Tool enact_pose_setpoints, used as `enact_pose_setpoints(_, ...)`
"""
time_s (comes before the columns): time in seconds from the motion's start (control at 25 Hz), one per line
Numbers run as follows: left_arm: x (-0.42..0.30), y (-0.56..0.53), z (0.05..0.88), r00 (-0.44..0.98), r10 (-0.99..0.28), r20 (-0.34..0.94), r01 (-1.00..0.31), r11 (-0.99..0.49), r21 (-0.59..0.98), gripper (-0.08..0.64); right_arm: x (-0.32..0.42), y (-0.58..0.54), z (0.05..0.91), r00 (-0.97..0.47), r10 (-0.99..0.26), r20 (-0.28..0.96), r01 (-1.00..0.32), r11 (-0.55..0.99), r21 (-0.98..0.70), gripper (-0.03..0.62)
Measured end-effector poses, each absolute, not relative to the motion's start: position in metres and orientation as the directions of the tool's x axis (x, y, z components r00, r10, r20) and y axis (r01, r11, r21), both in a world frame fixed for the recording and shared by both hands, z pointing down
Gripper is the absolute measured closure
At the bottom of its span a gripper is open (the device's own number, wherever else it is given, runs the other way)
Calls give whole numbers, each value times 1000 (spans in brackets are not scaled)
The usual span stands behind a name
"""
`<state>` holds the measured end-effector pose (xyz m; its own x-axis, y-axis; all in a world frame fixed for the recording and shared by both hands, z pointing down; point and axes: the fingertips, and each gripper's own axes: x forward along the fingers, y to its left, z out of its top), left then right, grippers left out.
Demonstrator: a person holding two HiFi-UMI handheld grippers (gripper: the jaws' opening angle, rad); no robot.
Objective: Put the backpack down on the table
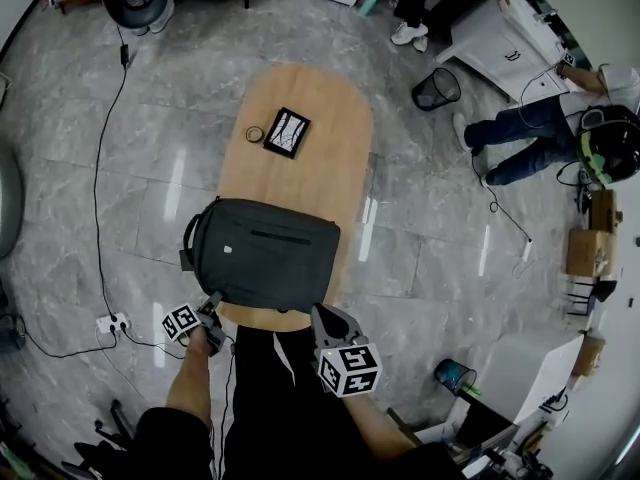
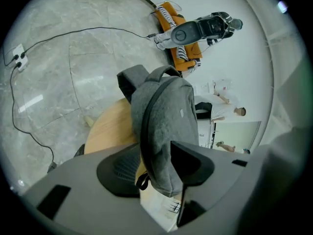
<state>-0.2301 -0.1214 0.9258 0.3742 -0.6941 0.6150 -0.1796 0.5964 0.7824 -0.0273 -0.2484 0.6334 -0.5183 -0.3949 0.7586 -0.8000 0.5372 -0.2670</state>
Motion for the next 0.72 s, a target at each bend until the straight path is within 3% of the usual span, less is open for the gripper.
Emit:
enact_pose_setpoints(0.16,-228,-118,924,390,-649,654,-267,600,754,416,-36,-247,631,-530,-396,750,-792,548,-270,581)
enact_pose_setpoints(0.52,-225,-116,913,361,-560,745,-481,572,664,467,-42,-240,622,-563,-420,712,-775,568,-277,581)
enact_pose_setpoints(0.6,-225,-110,905,346,-551,759,-544,541,641,540,-43,-234,616,-582,-418,697,-762,580,-288,581)
enact_pose_setpoints(0.72,-221,-110,887,336,-570,750,-615,470,633,540,-39,-225,610,-605,-418,678,-745,598,-296,581)
